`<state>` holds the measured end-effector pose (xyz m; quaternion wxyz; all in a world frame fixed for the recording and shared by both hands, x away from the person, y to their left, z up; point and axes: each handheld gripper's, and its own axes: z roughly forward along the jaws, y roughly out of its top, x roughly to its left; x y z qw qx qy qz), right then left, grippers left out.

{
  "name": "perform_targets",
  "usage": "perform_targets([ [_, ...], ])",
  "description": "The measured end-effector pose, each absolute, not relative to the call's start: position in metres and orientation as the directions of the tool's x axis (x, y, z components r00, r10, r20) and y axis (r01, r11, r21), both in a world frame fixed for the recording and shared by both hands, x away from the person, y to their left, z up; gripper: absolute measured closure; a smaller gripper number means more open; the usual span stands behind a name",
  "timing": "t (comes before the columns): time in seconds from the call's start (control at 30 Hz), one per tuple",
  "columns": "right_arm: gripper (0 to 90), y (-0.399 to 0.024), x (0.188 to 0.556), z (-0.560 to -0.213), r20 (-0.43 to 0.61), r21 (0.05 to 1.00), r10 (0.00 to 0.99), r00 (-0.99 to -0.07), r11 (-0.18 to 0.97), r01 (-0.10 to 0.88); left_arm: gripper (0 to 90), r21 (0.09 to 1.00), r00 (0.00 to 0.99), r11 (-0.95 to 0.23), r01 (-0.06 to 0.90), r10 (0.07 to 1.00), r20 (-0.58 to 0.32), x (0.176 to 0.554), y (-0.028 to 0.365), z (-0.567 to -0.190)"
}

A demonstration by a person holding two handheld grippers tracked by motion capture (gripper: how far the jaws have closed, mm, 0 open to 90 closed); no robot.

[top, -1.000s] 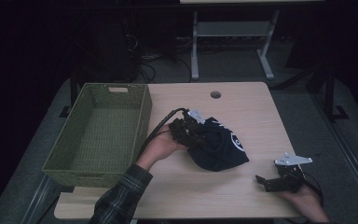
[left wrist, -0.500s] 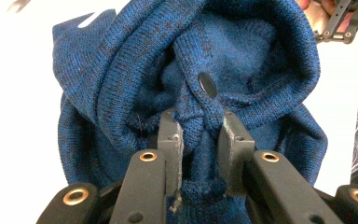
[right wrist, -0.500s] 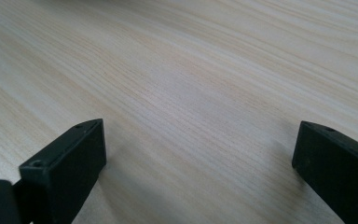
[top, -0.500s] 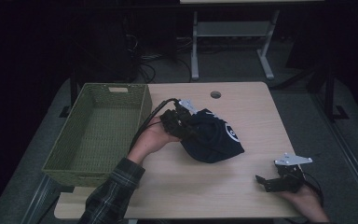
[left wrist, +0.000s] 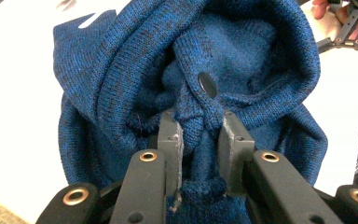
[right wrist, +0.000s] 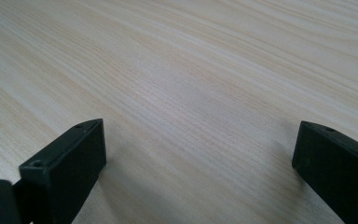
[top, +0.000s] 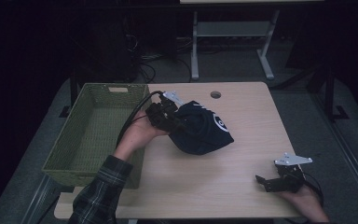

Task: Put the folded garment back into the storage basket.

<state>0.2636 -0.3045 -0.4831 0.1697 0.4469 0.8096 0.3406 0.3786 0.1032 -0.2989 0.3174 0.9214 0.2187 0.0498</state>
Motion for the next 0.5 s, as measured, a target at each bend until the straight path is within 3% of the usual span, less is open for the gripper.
perform_targets([
  [0.5,2.4,-0.305,0.264,-0.483,0.029,0.704,0.839,-0.543,0.369,0.608,73.0,0.639,0.832,-0.632,0.438,0.555,-0.021,0.376,0.164,-0.278],
])
